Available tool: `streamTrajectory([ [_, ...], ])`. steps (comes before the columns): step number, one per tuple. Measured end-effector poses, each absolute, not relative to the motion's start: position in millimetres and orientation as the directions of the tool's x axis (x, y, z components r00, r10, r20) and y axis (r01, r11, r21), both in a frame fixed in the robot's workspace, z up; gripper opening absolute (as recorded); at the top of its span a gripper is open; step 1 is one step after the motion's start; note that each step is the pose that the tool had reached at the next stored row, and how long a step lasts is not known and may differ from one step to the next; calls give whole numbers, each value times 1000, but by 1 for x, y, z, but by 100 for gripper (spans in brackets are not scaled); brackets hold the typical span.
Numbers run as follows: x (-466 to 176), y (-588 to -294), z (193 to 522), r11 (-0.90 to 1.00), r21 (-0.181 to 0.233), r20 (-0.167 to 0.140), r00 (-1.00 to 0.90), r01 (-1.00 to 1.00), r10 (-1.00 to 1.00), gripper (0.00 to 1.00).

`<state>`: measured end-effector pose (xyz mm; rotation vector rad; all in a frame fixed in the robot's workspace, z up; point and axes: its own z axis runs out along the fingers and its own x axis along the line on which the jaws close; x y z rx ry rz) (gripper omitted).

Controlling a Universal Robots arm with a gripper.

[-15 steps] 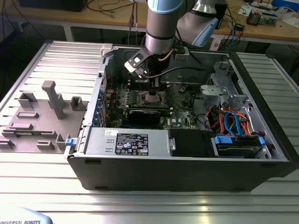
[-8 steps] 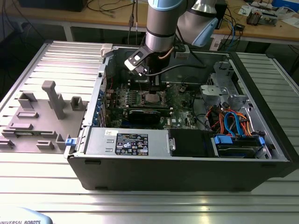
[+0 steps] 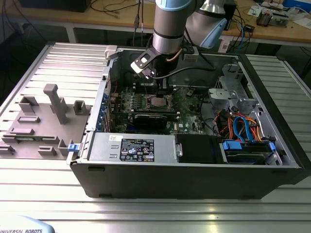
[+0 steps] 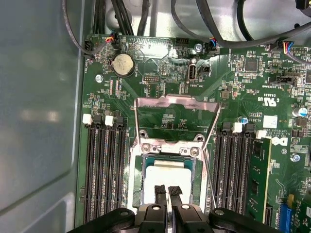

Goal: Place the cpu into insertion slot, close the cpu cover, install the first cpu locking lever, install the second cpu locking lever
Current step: 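Close the cpu cover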

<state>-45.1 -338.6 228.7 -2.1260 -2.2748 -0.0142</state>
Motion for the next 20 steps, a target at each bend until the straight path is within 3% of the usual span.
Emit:
streamTrajectory([
  [20,-45,-339,237,68,-12,27,-67,998,997,16],
])
